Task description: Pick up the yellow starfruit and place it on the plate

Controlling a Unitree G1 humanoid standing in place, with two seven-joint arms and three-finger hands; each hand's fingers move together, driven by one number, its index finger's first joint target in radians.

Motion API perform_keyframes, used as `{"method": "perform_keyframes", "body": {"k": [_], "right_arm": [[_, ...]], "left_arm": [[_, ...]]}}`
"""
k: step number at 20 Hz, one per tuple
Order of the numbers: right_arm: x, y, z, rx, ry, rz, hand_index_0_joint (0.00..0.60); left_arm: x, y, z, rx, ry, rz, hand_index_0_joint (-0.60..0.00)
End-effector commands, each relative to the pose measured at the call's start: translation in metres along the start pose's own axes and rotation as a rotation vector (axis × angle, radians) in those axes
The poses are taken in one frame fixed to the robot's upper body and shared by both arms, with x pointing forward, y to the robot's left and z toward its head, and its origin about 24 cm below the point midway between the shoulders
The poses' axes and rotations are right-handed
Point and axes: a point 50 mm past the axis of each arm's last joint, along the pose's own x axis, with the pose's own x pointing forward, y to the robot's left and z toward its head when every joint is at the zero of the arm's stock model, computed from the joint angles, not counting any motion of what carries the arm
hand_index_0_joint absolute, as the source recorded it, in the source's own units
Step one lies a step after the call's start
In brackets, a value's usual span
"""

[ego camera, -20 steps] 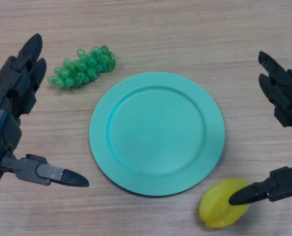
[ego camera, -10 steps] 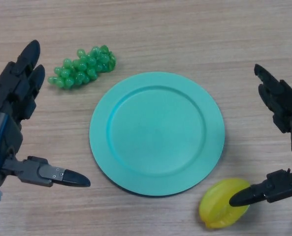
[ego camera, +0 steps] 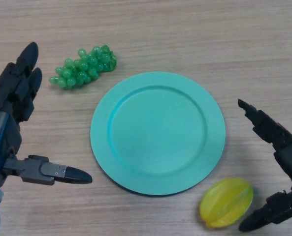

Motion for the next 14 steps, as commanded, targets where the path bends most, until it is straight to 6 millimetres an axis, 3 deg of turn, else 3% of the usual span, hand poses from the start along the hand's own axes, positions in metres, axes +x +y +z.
{"method": "perform_keyframes", "body": {"k": [1, 7, 10, 14], "right_arm": [[-0.006, -0.011, 0.007, -0.108, -0.024, -0.118, 0.000], [-0.014, 0.001, -0.007, -0.258, 0.207, -0.080, 0.000], [-0.012, 0.010, -0.004, -0.235, 0.201, -0.045, 0.000], [-0.005, 0.022, 0.010, -0.071, 0.034, -0.028, 0.000]], "left_arm": [[-0.001, 0.014, 0.025, 0.066, -0.150, 0.070, 0.000], [0.001, 0.014, 0.023, 0.058, -0.162, 0.059, 0.000], [0.002, 0.015, 0.022, 0.052, -0.166, 0.063, 0.000], [0.005, 0.012, 0.024, 0.045, -0.171, 0.047, 0.000]]}}
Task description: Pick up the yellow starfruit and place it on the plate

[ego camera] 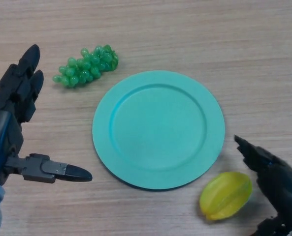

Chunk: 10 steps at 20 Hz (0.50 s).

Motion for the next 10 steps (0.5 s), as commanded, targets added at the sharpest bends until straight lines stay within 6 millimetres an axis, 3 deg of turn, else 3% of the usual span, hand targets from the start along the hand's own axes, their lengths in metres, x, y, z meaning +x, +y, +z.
{"method": "perform_keyframes", "body": {"k": [1, 6, 7, 8, 9, 10], "right_arm": [[-0.001, -0.015, 0.023, 0.006, -0.224, -0.127, 0.000], [0.000, -0.002, 0.017, 0.039, -0.248, -0.073, 0.000], [0.002, 0.002, 0.012, 0.008, -0.232, -0.054, 0.051], [0.002, 0.002, 0.012, 0.006, -0.229, -0.050, 0.150], [0.002, 0.004, 0.011, 0.017, -0.218, -0.037, 0.300], [0.002, 0.006, 0.009, 0.032, -0.208, -0.028, 0.400]], "left_arm": [[0.000, 0.010, 0.030, 0.060, -0.201, 0.043, 0.000], [0.001, 0.010, 0.031, 0.065, -0.209, 0.046, 0.000], [0.001, 0.010, 0.032, 0.068, -0.212, 0.048, 0.000], [0.001, 0.010, 0.032, 0.068, -0.213, 0.049, 0.000], [0.000, 0.010, 0.032, 0.069, -0.217, 0.054, 0.000], [0.000, 0.010, 0.032, 0.071, -0.220, 0.058, 0.000]]}}
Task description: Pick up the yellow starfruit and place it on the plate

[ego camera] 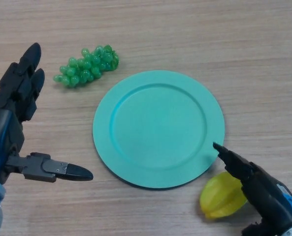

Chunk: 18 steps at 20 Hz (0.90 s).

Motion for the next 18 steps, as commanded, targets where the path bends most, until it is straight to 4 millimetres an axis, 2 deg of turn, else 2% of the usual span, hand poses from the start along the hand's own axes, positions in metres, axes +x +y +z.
{"method": "perform_keyframes", "body": {"k": [1, 2, 10, 14, 18], "right_arm": [[-0.004, -0.009, 0.012, 0.004, -0.095, -0.061, 0.543], [-0.005, -0.009, 0.010, 0.007, -0.081, -0.058, 0.600], [-0.002, -0.018, 0.023, 0.127, -0.145, -0.098, 0.600], [-0.007, -0.036, 0.039, 0.258, -0.176, -0.077, 0.600], [0.001, -0.055, 0.054, 0.353, -0.211, -0.063, 0.600]], "left_arm": [[-0.002, 0.011, 0.030, 0.070, -0.208, 0.060, 0.000], [-0.002, 0.012, 0.030, 0.070, -0.204, 0.060, 0.000], [-0.003, 0.015, 0.028, 0.107, -0.200, 0.059, 0.000], [-0.002, 0.017, 0.026, 0.120, -0.217, 0.075, 0.000], [-0.002, 0.018, 0.027, 0.123, -0.221, 0.082, 0.000]]}}
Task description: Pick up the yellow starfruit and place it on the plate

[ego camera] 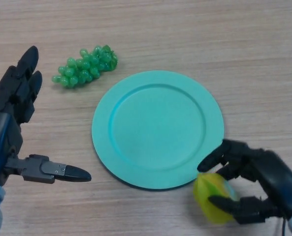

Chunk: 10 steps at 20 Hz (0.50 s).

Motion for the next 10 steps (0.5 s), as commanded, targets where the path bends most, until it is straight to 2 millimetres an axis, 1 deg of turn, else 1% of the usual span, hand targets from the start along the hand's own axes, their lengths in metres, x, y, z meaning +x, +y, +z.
{"method": "perform_keyframes", "body": {"k": [1, 2, 3, 4, 6, 8, 10], "right_arm": [[0.006, -0.014, 0.037, -0.023, -0.202, -0.032, 0.600], [0.010, -0.015, 0.040, -0.021, -0.212, -0.031, 0.600], [0.016, -0.015, 0.049, -0.029, -0.260, -0.029, 0.600], [0.019, -0.014, 0.051, -0.041, -0.277, -0.021, 0.600], [0.024, -0.014, 0.058, -0.006, -0.290, -0.019, 0.600], [0.031, -0.012, 0.068, -0.013, -0.340, -0.031, 0.600], [0.038, -0.007, 0.076, -0.001, -0.358, -0.002, 0.600]], "left_arm": [[0.000, 0.016, 0.034, 0.111, -0.225, 0.073, 0.000], [0.000, 0.017, 0.034, 0.110, -0.228, 0.076, 0.000], [-0.001, 0.018, 0.035, 0.117, -0.240, 0.082, 0.000], [-0.001, 0.018, 0.035, 0.118, -0.244, 0.085, 0.000], [-0.003, 0.020, 0.036, 0.108, -0.256, 0.096, 0.000], [-0.004, 0.021, 0.037, 0.114, -0.267, 0.099, 0.000], [-0.006, 0.022, 0.038, 0.116, -0.261, 0.095, 0.000]]}}
